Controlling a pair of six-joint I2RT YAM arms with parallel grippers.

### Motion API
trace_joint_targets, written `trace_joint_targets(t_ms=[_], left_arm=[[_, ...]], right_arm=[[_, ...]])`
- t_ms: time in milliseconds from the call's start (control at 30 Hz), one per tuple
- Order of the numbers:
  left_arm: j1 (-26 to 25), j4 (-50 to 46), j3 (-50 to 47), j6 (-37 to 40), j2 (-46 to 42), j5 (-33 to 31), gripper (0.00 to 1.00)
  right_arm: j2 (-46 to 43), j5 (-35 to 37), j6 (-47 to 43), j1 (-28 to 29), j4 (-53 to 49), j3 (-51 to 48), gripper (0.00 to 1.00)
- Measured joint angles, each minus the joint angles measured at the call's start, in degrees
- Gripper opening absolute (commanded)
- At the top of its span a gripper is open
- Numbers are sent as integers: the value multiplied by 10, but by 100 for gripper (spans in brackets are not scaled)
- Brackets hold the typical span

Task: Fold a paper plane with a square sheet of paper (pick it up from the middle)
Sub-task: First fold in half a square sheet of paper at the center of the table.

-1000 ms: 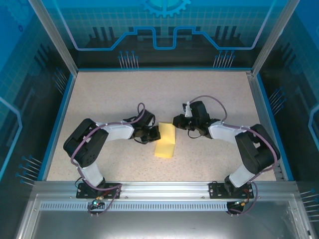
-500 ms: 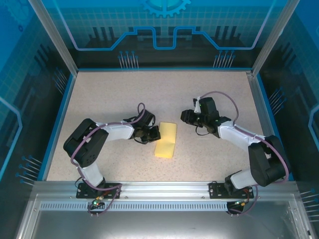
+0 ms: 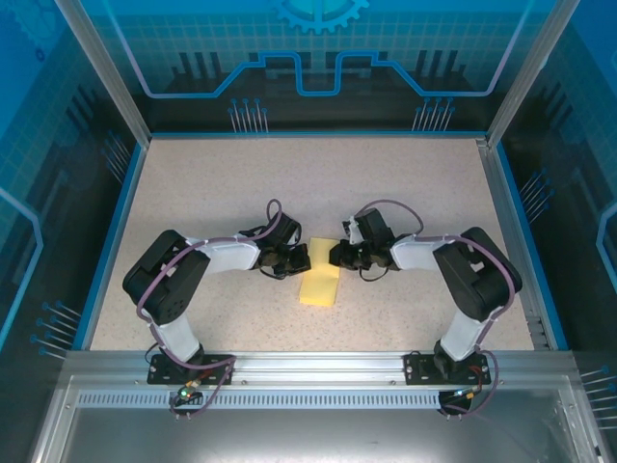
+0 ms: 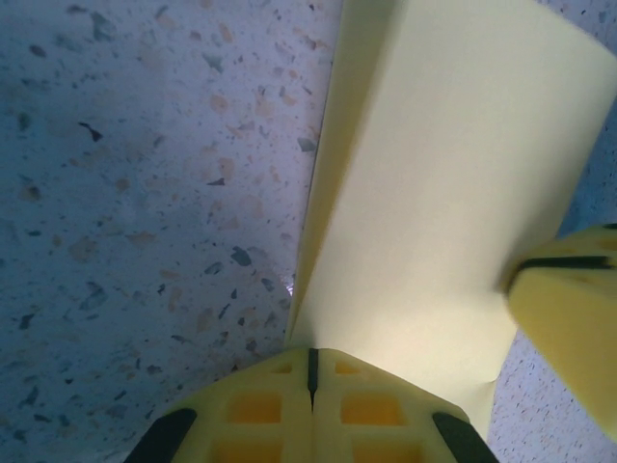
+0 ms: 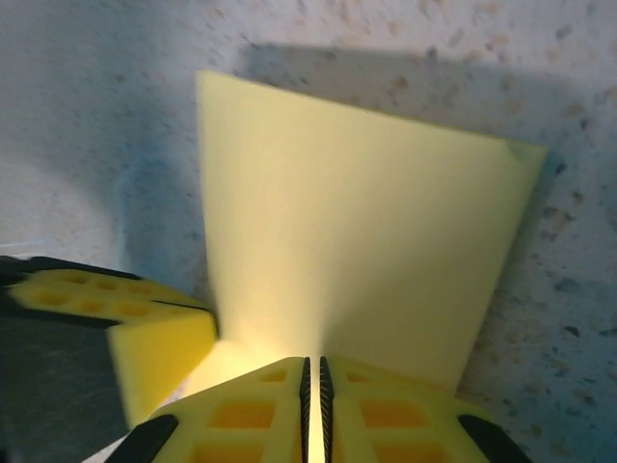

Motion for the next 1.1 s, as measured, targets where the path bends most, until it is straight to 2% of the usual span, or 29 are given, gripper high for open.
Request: trace_joint_targets(t_ms=[300,567,867,1100], left_arm=[[-3,-2,0,0,-1,-6,0],[-3,-2,0,2,-1,-6,0],[-3,-2,0,10,-2,-6,0],[-3,-2,0,11,-2,-6,0]], right_arm=[[23,-1,37,-28,21,8,12],[23,32,53,-47,19,30,12],[-17,52,20,1,12,65,13],[34,35,19,4,10,88,12]])
